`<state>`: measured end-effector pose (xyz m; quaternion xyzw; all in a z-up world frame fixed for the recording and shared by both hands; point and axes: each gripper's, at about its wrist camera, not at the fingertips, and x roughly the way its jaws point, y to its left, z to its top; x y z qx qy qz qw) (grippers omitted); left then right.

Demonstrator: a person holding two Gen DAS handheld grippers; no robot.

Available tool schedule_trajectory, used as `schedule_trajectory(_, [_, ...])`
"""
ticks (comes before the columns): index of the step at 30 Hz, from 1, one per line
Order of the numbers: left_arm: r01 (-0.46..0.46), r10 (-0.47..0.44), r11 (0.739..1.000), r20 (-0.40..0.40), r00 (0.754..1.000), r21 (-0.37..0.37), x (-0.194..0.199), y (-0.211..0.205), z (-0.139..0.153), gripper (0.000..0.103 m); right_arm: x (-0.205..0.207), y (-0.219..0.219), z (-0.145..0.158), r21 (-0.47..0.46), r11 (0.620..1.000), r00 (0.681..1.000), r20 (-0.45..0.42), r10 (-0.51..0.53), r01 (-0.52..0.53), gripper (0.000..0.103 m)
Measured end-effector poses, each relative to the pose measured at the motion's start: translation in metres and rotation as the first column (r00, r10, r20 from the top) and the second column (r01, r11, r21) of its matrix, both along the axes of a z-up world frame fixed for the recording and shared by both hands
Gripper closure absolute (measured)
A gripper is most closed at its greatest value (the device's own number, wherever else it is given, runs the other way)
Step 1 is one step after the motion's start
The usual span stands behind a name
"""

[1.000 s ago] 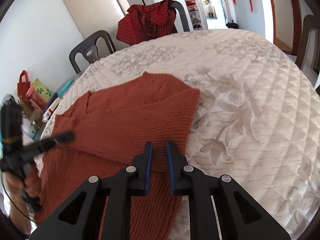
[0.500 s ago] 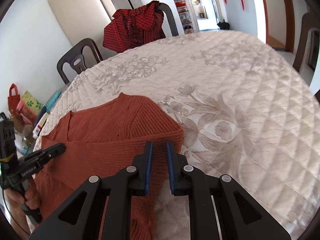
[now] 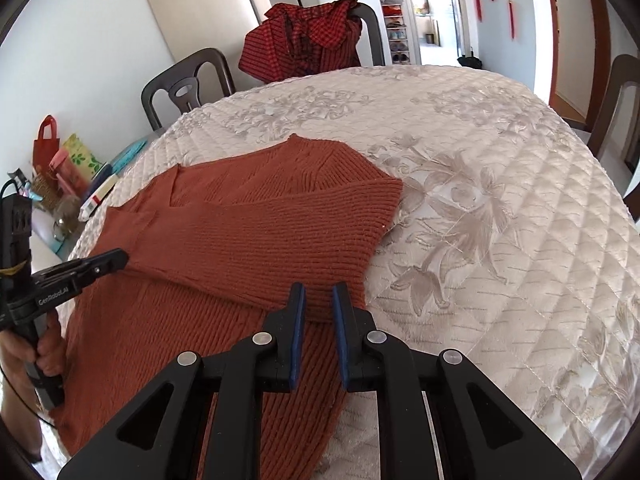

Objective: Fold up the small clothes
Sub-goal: 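Open the right gripper and lay the folded sleeve flat, then move the right gripper to the side edge of the sweater body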

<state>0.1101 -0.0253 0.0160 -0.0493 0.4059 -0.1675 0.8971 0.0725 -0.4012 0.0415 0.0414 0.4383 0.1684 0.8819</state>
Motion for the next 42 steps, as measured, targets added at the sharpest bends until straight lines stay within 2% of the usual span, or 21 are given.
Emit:
schedule_trajectory(5, [-0.091, 0.090, 0.995, 0.043, 0.995, 0.032, -0.010, 0.031, 0.005, 0.092, -0.014, 0.000, 0.010, 0.011, 1.000, 0.999, 0.037, 0.021, -0.021, 0.088])
schedule_trajectory(8, [-0.139, 0.139, 0.989, 0.001, 0.990, 0.050, -0.003, 0.045, -0.005, 0.092, -0.009, 0.000, 0.005, 0.018, 1.000, 1.000, 0.028, 0.013, -0.013, 0.088])
schedule_trajectory(11, [-0.135, 0.135, 0.990, -0.014, 0.991, 0.040, -0.002, 0.050, -0.013, 0.092, -0.005, -0.001, -0.004, 0.018, 1.000, 1.000, 0.006, 0.009, -0.009, 0.088])
schedule_trajectory(15, [-0.144, 0.144, 0.989, 0.006, 0.990, 0.029, -0.013, 0.055, -0.005, 0.091, -0.010, -0.002, 0.000, 0.018, 1.000, 1.000, -0.005, 0.009, -0.009, 0.088])
schedule_trajectory(16, [-0.145, 0.145, 0.989, 0.015, 0.989, 0.029, -0.018, 0.056, -0.002, 0.089, -0.014, -0.002, 0.002, 0.019, 1.000, 1.000, -0.005, 0.012, -0.012, 0.088])
schedule_trajectory(18, [-0.149, 0.149, 0.989, 0.024, 0.989, 0.023, -0.027, 0.060, 0.001, 0.076, -0.024, -0.001, 0.006, 0.027, 0.999, 1.000, 0.000, 0.027, -0.026, 0.087])
schedule_trajectory(21, [-0.150, 0.149, 0.988, 0.030, 0.988, 0.031, -0.039, 0.063, 0.002, 0.076, -0.036, -0.001, 0.011, 0.048, 0.998, 0.999, 0.010, 0.040, -0.040, 0.077])
schedule_trajectory(23, [-0.153, 0.152, 0.987, 0.033, 0.988, 0.040, -0.047, 0.065, 0.003, 0.074, -0.043, -0.002, 0.013, 0.066, 0.997, 0.999, 0.013, 0.044, -0.044, 0.066])
schedule_trajectory(27, [-0.153, 0.152, 0.988, 0.030, 0.988, 0.032, -0.065, 0.071, 0.000, 0.069, -0.053, -0.005, 0.014, 0.091, 0.995, 0.999, 0.009, 0.041, -0.041, 0.066])
schedule_trajectory(32, [-0.160, 0.160, 0.987, 0.008, 0.987, 0.024, -0.085, 0.076, -0.009, 0.069, -0.064, -0.014, 0.007, 0.140, 0.990, 0.999, -0.024, 0.021, -0.017, 0.065])
schedule_trajectory(37, [-0.162, 0.161, 0.987, -0.029, 0.987, -0.022, -0.104, 0.077, -0.018, 0.069, -0.079, -0.022, -0.006, 0.188, 0.982, 0.998, -0.070, 0.003, 0.010, 0.065])
schedule_trajectory(39, [-0.159, 0.159, 0.987, -0.013, 0.987, -0.025, -0.113, 0.075, -0.018, 0.065, -0.088, -0.024, -0.009, 0.210, 0.978, 0.997, -0.072, 0.004, 0.011, 0.065])
schedule_trajectory(42, [-0.146, 0.145, 0.988, -0.028, 0.989, -0.056, -0.123, 0.071, -0.018, 0.064, -0.101, -0.025, -0.010, 0.237, 0.971, 0.997, -0.080, 0.011, 0.009, 0.063])
